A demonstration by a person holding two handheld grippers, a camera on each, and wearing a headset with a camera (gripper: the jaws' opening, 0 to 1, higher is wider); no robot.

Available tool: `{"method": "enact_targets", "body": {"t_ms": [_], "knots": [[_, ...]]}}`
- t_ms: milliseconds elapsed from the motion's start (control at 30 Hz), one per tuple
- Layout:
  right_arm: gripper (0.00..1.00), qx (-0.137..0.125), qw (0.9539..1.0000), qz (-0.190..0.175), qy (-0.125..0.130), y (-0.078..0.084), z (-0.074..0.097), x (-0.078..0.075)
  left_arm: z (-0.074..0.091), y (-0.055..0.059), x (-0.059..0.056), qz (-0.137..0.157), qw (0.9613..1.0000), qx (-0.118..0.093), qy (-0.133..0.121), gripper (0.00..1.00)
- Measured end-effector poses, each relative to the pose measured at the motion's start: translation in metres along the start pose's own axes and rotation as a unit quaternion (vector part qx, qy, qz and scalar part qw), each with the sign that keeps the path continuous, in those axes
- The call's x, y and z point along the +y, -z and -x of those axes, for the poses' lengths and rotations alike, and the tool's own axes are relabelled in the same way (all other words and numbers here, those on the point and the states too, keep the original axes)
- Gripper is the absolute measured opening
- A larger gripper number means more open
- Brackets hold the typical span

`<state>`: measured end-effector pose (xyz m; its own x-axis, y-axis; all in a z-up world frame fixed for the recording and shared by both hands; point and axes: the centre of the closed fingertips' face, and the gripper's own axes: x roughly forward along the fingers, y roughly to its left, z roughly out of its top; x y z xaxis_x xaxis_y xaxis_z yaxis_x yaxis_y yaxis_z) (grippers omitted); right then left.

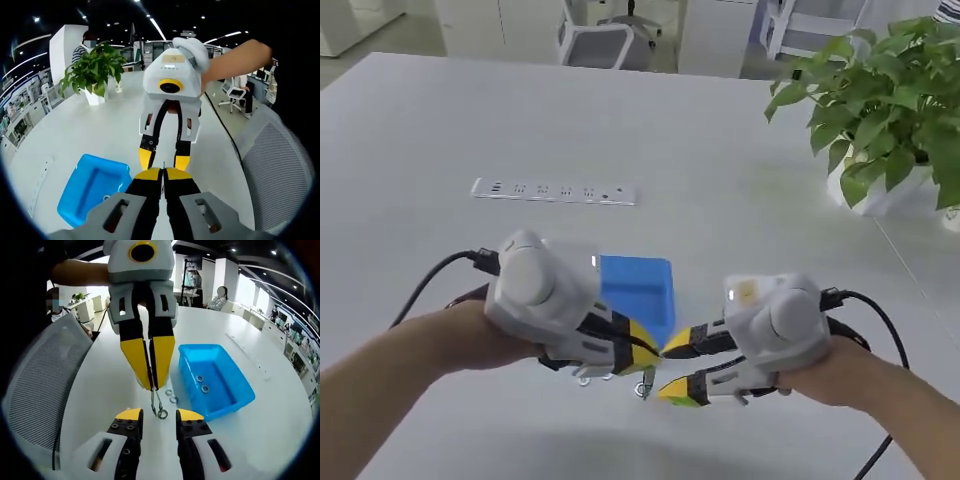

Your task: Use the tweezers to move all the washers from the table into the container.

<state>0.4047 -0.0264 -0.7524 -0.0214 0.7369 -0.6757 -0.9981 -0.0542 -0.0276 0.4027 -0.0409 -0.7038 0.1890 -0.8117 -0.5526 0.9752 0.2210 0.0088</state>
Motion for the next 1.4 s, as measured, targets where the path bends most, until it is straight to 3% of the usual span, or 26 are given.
{"method": "enact_targets", "body": {"t_ms": [200, 567, 967, 1400], "knots": [[0.20, 0.013, 0.9993, 0.030, -0.017, 0.002, -0.009, 0.000, 0.000, 0.000, 0.001, -0.001, 1.0000, 0.002, 0.004, 0.05], [0.12, 0.020, 0.9979, 0.046, -0.041, 0.000, -0.018, 0.003, 0.001, 0.001, 0.002, -0.001, 1.0000, 0.006, 0.005, 0.05], [0.09, 0.029, 0.9969, 0.060, -0.043, 0.004, -0.019, 0.005, -0.002, -0.002, 0.002, 0.008, 0.9999, 0.001, 0.007, 0.05], [0.05, 0.033, 0.9979, 0.043, -0.034, 0.006, -0.017, 0.004, -0.005, -0.003, 0.001, 0.014, 0.9999, -0.002, 0.006, 0.05]]}}
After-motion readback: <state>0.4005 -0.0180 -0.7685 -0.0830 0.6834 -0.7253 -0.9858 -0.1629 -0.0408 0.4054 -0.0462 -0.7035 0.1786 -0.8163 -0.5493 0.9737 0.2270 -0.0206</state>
